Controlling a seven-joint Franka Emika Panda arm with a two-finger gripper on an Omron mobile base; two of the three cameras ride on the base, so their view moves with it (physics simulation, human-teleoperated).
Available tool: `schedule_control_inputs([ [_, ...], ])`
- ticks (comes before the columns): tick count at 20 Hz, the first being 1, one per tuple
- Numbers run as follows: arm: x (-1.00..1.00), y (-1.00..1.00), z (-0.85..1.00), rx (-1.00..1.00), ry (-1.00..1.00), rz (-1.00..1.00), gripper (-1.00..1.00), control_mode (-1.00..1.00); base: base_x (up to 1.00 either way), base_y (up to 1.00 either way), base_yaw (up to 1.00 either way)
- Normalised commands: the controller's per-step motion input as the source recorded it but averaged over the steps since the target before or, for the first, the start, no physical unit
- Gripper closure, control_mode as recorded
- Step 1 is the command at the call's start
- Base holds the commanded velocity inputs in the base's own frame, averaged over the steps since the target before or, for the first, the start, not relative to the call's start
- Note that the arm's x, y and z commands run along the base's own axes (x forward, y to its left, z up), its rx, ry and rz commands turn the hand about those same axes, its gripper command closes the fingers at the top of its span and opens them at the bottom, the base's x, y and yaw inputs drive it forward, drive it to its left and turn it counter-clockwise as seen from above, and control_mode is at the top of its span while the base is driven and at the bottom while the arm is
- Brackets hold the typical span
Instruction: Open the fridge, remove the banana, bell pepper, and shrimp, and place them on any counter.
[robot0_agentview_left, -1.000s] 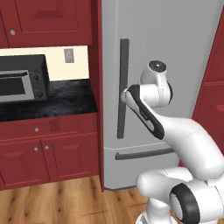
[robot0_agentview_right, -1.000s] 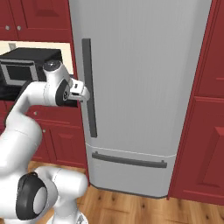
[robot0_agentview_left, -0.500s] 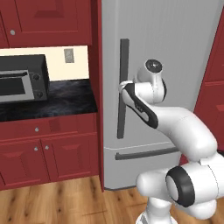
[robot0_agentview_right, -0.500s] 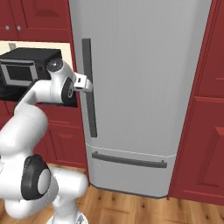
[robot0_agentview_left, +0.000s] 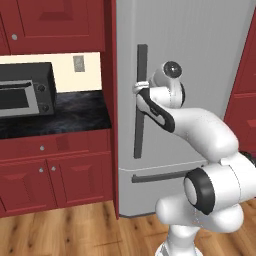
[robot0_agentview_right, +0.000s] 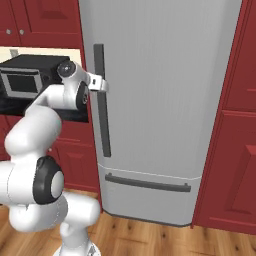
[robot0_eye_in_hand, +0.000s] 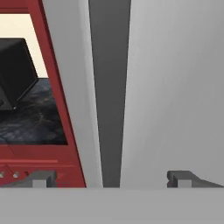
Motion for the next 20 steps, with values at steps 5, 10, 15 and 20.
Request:
schedule_control_inputs([
  [5, 0.76, 0.0, 0.0, 0.01, -0.01, 0.0, -1.0, -1.0, 0.0, 0.0, 0.0],
  [10, 0.87, 0.0, -0.02, 0.01, 0.0, 0.0, -1.0, -1.0, 0.0, 0.0, 0.0],
  [15, 0.69, 0.03, -0.2, 0.0, 0.0, -0.03, -1.0, -1.0, 0.0, 0.0, 0.0],
  [20, 0.47, 0.27, -0.24, 0.0, 0.0, -0.11, -1.0, -1.0, 0.0, 0.0, 0.0],
])
